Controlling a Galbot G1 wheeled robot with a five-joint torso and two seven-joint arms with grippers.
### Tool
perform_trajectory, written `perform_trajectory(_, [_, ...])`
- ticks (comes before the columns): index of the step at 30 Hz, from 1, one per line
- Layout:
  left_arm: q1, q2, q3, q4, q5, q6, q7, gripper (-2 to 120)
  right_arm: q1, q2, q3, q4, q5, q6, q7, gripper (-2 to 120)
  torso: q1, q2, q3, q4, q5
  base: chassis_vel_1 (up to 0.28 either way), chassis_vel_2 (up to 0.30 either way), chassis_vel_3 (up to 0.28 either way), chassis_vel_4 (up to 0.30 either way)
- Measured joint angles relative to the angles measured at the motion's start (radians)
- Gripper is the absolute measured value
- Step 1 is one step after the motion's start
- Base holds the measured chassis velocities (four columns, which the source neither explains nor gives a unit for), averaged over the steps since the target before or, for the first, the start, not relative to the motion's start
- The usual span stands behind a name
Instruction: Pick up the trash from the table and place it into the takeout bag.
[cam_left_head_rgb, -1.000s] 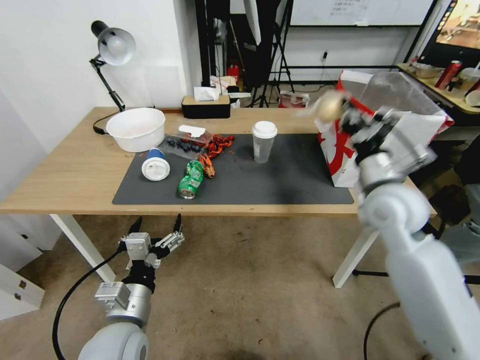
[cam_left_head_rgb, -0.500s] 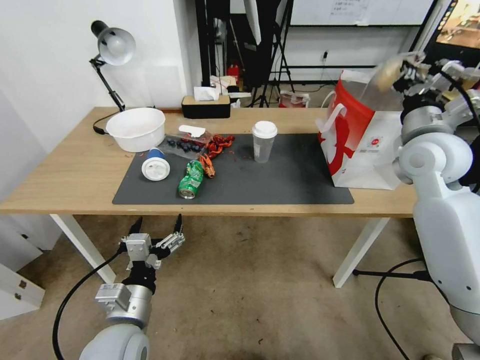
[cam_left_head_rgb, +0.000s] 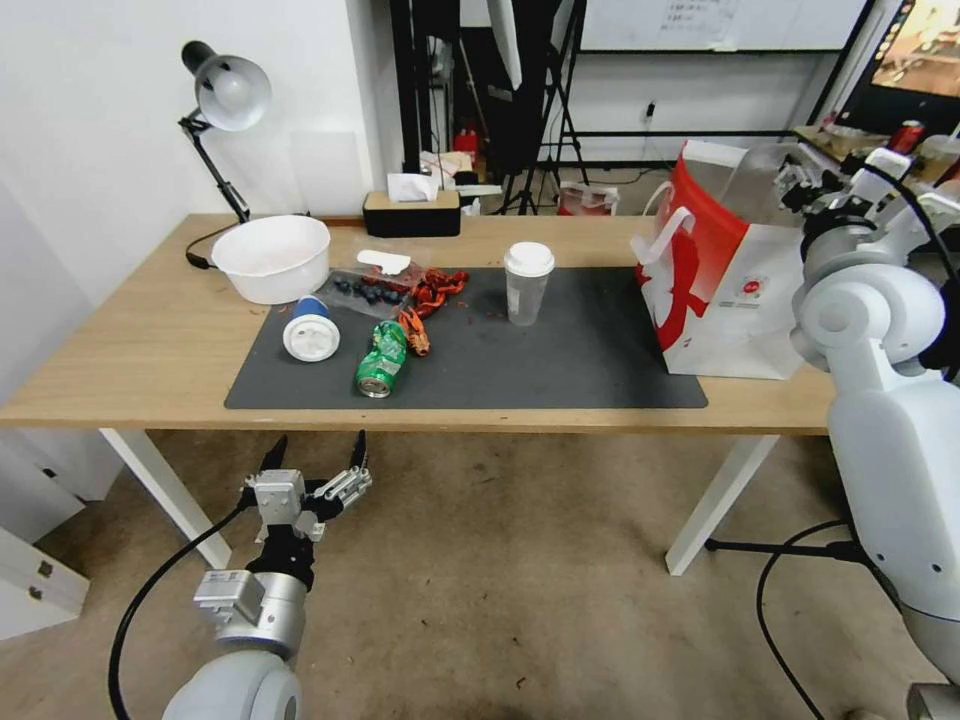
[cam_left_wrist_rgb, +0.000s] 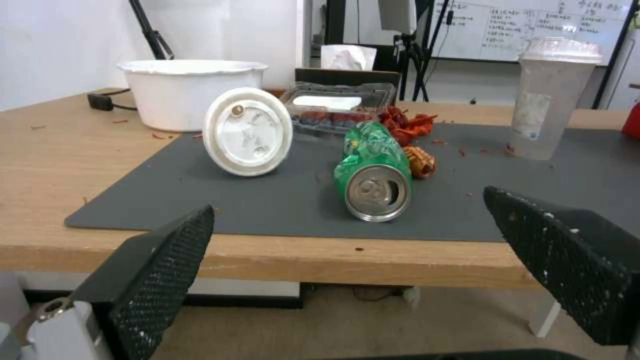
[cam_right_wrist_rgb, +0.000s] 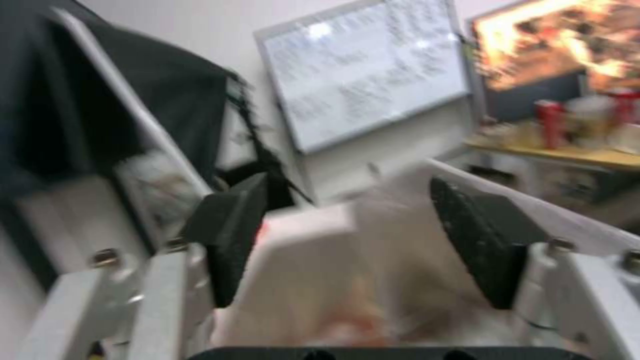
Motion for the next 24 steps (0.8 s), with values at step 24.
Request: perform_trajectory(24, [-0.007, 0.002, -0.005, 0.008, -0.005, -0.012, -0.001, 100, -0.701, 0.116, -0.080, 0.299, -0.549, 0.383, -0.382, 100, 0.000, 0.000, 0.000, -0.0002, 0.0002, 0.000, 0.000, 0.000, 0.000])
